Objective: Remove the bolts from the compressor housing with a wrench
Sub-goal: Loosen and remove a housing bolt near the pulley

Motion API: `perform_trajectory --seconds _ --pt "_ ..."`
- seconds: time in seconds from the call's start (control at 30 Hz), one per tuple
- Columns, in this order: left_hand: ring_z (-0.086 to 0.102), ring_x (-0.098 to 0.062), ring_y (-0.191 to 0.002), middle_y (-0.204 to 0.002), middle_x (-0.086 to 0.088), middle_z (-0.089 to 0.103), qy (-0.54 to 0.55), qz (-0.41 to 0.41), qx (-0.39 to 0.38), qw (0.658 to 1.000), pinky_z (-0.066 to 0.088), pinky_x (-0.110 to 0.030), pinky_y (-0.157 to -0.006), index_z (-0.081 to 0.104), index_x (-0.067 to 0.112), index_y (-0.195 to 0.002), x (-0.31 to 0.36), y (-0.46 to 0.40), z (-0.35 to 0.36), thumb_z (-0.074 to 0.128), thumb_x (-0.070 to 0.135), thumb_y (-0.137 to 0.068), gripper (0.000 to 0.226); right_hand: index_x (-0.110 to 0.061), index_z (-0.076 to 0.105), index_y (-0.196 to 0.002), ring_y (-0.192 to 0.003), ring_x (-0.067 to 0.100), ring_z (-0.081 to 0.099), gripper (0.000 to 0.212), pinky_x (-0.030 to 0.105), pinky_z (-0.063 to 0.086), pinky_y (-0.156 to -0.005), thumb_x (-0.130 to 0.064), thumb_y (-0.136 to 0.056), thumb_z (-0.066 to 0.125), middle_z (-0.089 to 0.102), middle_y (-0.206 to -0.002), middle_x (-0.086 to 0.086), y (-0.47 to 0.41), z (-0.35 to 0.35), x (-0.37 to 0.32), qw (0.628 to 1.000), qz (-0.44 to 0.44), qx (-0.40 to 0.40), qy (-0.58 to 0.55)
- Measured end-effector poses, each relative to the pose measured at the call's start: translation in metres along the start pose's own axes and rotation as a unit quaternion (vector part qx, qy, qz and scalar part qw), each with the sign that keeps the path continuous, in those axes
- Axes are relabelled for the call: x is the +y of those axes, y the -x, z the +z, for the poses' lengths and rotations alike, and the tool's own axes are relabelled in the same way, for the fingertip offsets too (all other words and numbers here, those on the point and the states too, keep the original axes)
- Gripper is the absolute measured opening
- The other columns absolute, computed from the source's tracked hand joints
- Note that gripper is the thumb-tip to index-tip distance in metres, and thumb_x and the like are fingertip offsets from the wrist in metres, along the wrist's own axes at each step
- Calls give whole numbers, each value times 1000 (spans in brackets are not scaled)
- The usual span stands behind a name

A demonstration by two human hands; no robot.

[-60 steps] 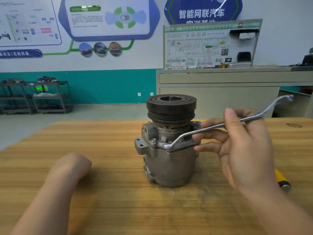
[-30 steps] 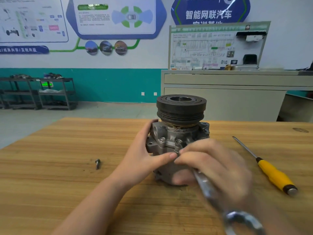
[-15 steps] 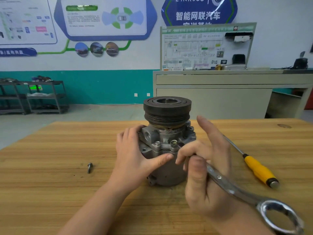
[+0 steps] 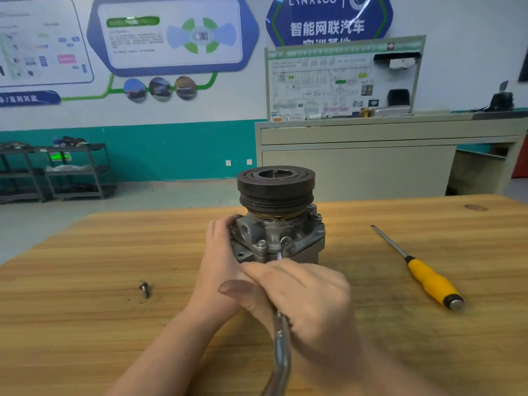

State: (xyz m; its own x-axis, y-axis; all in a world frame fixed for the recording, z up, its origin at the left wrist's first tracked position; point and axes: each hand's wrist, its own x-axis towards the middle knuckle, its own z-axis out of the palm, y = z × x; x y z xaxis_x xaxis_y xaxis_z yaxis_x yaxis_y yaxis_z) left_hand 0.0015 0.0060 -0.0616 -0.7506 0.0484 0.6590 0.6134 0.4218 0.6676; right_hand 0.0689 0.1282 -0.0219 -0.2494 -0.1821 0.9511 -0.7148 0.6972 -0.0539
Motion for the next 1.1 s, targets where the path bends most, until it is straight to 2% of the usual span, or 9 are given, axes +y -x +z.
perform_trajectory --seconds 0.07,0.17,0.3,0.47,0.57,0.73,0.9,1.03,1.1 --pt "47 15 -105 -114 40 39 -2 10 15 1000 43 -9 -85 26 77 -105 1 -1 1 64 82 -49 68 -7 77 -78 -52 21 62 40 32 48 -47 -42 -91 62 67 -61 2 21 -9 0 994 -40 102 0" --pt "40 23 -106 -110 48 32 -33 31 32 998 32 5 -81 22 75 -108 3 0 3 66 66 -54 70 -8 77 -77 -53 19 62 41 32 47 -48 -43 -91 61 68 -61 -2 23 -4 -1 992 -52 111 2" --pt "44 19 -105 -109 45 34 -27 24 17 999 36 3 -80 24 72 -108 7 1 1 66 67 -52 70 -7 77 -74 -49 20 58 47 33 44 -47 -43 -94 56 67 -59 -1 19 -10 10 988 -53 142 -14" --pt "46 10 -108 -117 20 45 -24 -7 -21 999 41 -10 -86 39 35 -121 11 2 -9 74 72 -53 85 -11 69 -73 -51 9 57 47 24 45 -51 -39 -101 43 59 -56 -8 15 -11 13 968 41 205 -138" --pt "45 3 -110 -116 17 45 -31 -18 -27 999 42 -18 -91 39 32 -119 16 2 -12 70 70 -51 84 -17 58 -81 -52 -1 55 39 11 42 -57 -39 -103 35 51 -53 -10 15 -12 17 956 86 210 -184" --pt "39 -8 -111 -108 28 35 -80 -7 -10 997 40 -27 -95 35 36 -112 20 2 -10 64 74 -52 76 -19 56 -77 -45 -1 51 41 9 38 -51 -38 -104 32 48 -54 -6 14 -10 22 939 113 224 -237" --pt "38 -7 -107 -106 27 36 -101 42 -12 994 38 -27 -94 34 46 -103 20 7 -8 60 74 -61 57 -24 62 -65 -35 6 39 45 11 28 -42 -29 -100 35 44 -43 -10 8 -20 44 862 216 261 -378" --pt "32 -12 -115 -110 12 37 -123 47 -20 991 38 -43 -101 35 38 -113 27 11 0 57 72 -63 64 -14 59 -66 -31 11 30 39 15 22 -42 -25 -96 37 38 -36 -2 2 -30 72 774 355 285 -440" --pt "24 -13 -126 -120 18 26 -141 56 -11 988 31 -46 -108 32 40 -116 31 12 6 56 71 -62 67 -9 55 -72 -30 11 26 36 14 22 -41 -20 -100 35 35 -35 -2 -1 -34 87 735 407 285 -461"
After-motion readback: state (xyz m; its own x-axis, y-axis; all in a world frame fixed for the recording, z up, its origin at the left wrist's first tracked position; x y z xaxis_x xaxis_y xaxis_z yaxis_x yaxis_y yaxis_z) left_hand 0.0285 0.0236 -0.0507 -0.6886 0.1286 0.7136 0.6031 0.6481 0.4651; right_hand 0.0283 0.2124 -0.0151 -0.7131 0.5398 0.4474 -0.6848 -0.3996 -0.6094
